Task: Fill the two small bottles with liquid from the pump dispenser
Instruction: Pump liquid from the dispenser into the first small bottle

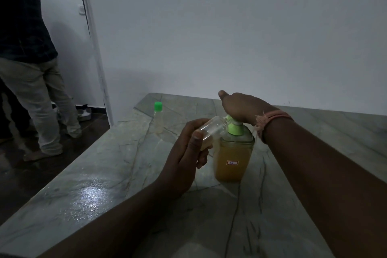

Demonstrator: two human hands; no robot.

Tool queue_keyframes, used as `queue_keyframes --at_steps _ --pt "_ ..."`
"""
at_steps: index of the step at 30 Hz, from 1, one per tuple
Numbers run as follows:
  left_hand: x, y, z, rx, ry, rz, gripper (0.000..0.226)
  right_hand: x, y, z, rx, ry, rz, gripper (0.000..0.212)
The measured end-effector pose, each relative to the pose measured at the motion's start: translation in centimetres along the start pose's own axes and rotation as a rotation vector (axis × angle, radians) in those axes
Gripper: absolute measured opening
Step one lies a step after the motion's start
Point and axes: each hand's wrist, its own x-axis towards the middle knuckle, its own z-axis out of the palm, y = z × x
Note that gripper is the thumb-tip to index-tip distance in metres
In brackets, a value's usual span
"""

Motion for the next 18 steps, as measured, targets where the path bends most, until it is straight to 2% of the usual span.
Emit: queue_keyframes --at_steps 4,7,13,16,18 --pt "-0.21 0.15 0.03 0.000 -0.016 -0.012 0.047 0.29 -0.11 -0.62 -0.033 0.020 -0.053 0.055" --pt "-0.06 0.10 -0.04 0.005 -0.014 -0.019 0.048 0.41 0.18 -0.46 -0.030 0.046 -0.068 0.048" --pt "-0.15 0.00 0.01 0.016 -0.011 -0.021 0.048 -0.13 -0.05 -0.35 -0.039 -0.009 -0.055 0.047" --pt "-0.16 0.14 -0.02 0.016 -0.016 -0.008 0.047 0.16 -0.07 -0.83 -0.080 -0.026 -0.073 0.038" --pt "-0.07 0.11 -0.05 0.026 -0.015 0.002 0.048 0.36 0.15 -0.80 -0.061 0.002 -0.081 0.045"
